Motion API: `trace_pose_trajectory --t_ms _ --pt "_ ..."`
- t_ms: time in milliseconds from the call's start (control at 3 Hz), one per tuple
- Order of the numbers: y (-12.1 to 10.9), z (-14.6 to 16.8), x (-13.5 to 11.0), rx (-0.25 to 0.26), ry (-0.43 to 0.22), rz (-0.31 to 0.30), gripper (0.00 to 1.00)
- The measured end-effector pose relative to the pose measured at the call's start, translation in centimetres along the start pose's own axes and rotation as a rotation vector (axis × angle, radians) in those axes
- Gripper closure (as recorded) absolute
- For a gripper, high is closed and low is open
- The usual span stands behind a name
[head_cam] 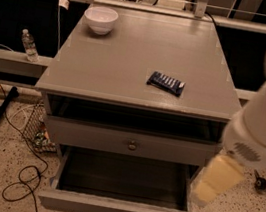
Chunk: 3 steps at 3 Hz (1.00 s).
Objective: Close middle drawer
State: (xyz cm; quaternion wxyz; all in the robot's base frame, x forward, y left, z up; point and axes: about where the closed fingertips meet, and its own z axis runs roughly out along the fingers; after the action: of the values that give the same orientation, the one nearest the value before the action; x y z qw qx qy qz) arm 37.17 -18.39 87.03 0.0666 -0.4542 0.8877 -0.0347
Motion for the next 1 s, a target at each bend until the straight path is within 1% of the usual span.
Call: trace_pose_trajectory --t_ms 333,667,1000 --pt "2.6 5.2 -1.9 -0.034 0.083 0.021 0.0" --pt "4.6 11.0 -2.0 -0.11 0.153 0.094 0.0" --pt "4.4 10.2 -2.0 -0.097 0.142 0.085 0.0"
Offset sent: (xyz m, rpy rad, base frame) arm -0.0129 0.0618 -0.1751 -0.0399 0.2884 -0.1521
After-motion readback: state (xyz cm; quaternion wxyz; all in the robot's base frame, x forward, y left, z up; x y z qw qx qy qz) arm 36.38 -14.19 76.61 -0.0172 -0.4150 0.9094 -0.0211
